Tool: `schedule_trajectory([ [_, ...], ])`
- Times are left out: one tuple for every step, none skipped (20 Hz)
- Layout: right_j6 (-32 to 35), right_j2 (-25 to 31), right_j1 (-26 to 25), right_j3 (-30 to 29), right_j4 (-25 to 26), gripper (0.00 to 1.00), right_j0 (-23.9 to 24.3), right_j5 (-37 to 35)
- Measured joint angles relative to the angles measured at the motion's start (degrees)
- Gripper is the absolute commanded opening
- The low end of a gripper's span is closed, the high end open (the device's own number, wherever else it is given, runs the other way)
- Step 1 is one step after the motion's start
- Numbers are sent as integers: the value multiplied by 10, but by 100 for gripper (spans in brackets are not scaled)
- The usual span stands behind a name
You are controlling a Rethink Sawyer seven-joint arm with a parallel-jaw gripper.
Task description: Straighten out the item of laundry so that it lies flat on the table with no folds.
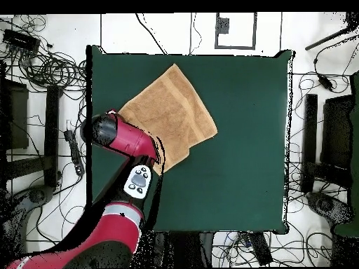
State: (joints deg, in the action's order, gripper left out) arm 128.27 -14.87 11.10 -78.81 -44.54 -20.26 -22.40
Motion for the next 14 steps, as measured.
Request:
schedule_trajectory([
  [1,0,0,1,0,0,0,-1],
  [5,0,-1,4,0,0,0,-4],
  [8,0,-2,5,0,0,0,-7],
  [12,0,-2,8,0,0,0,-10],
  [16,0,-2,10,0,0,0,-13],
  [19,0,-3,11,0,0,0,-15],
  [21,0,-3,12,0,0,0,-17],
  [23,0,-3,13,0,0,0,-18],
  [25,0,-3,14,0,0,0,-19],
  [31,1,-3,14,0,0,0,-19],
  [34,1,-3,14,0,0,0,-19],
  [35,2,-3,14,0,0,0,-19],
  [36,2,-3,14,0,0,0,-19],
  [37,6,-3,14,-1,0,2,-19],
])
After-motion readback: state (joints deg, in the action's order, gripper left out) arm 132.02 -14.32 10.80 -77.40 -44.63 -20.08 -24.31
